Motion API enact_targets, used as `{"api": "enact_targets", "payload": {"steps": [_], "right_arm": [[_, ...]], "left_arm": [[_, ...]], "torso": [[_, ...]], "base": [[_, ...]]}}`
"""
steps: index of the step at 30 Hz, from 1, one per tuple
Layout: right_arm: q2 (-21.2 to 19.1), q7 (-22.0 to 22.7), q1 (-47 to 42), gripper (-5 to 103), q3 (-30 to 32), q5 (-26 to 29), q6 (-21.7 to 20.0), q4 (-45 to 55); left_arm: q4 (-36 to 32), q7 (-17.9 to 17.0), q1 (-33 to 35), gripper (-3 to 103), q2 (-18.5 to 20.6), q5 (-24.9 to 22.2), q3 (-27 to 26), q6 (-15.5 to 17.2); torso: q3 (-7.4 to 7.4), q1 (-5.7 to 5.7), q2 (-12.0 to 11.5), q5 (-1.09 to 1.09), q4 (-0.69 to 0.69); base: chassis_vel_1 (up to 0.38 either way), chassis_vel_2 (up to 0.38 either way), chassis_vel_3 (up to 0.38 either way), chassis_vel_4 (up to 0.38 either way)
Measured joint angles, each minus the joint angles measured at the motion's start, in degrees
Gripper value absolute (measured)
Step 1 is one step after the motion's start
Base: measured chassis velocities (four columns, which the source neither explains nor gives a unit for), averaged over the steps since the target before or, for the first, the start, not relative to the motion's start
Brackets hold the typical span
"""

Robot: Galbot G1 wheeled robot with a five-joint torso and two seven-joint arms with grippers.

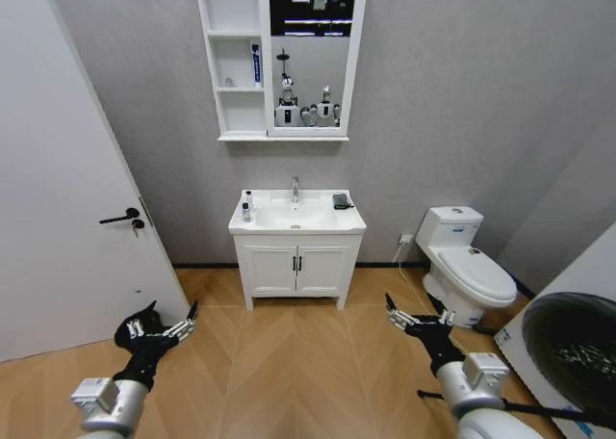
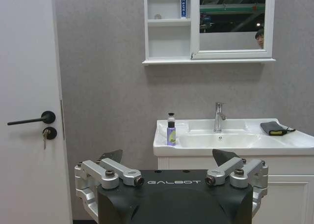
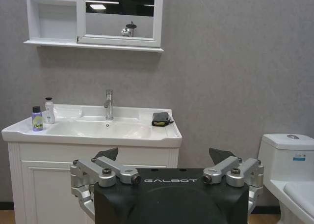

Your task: Move facial cleanser and shampoo from washbasin to cabinet, then wipe washbasin with towel.

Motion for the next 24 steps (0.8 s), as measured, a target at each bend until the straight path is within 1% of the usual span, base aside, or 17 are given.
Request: {"api": "enact_targets", "payload": {"steps": [3, 10, 13, 14, 18, 19, 21, 22, 24], "right_arm": [[-0.02, -0.11, -0.06, 100, -0.05, -0.03, 0.01, 0.0], [-0.03, -0.24, -0.3, 100, -0.15, -0.13, 0.17, 0.0], [-0.06, -0.25, -0.44, 100, -0.16, -0.13, 0.19, 0.0], [-0.06, -0.27, -0.43, 100, -0.2, -0.15, 0.19, 0.0], [0.01, -0.32, -0.42, 100, -0.23, -0.23, 0.2, 0.0], [0.04, -0.35, -0.43, 100, -0.23, -0.24, 0.2, 0.0], [0.08, -0.36, -0.45, 100, -0.21, -0.25, 0.2, 0.0], [0.09, -0.36, -0.48, 100, -0.17, -0.26, 0.21, 0.0], [0.11, -0.37, -0.5, 100, -0.14, -0.27, 0.22, 0.0]], "left_arm": [[-0.03, 0.0, 0.02, 100, -0.01, -0.01, -0.06, -0.02], [-0.14, 0.0, 0.18, 100, -0.06, -0.03, -0.15, -0.13], [-0.14, 0.0, 0.16, 100, -0.09, -0.04, -0.15, -0.18], [-0.14, 0.0, 0.09, 100, -0.09, -0.08, -0.15, -0.19], [0.02, 0.01, -0.11, 100, -0.14, -0.15, -0.14, -0.25], [0.1, 0.02, -0.16, 100, -0.21, -0.16, -0.12, -0.27], [0.22, 0.03, -0.22, 100, -0.3, -0.16, -0.06, -0.29], [0.31, 0.11, -0.27, 100, -0.37, -0.15, -0.01, -0.32], [0.43, 0.16, -0.36, 100, -0.47, -0.12, 0.07, -0.35]], "torso": [[0.0, -0.01, 0.01, 0.0, 0.0], [0.01, 0.02, -0.01, 0.0, 0.01], [0.01, 0.03, 0.0, -0.02, -0.02], [0.02, 0.04, -0.02, 0.01, 0.01], [0.01, 0.03, -0.01, -0.01, 0.01], [0.01, 0.03, -0.01, 0.01, 0.03], [0.01, 0.03, -0.01, 0.0, 0.01], [-0.01, 0.0, 0.01, -0.02, -0.02], [0.0, 0.01, 0.0, 0.0, -0.01]], "base": [[-0.078, 0.068, 0.084, -0.09], [-0.139, 0.17, 0.158, -0.159], [-0.19, 0.192, 0.186, -0.184], [-0.162, 0.196, 0.168, -0.175], [-0.16, 0.169, 0.167, -0.164], [-0.137, 0.149, 0.158, -0.155], [-0.179, 0.181, 0.158, -0.178], [-0.179, 0.168, 0.188, -0.178], [-0.182, 0.166, 0.175, -0.18]]}}
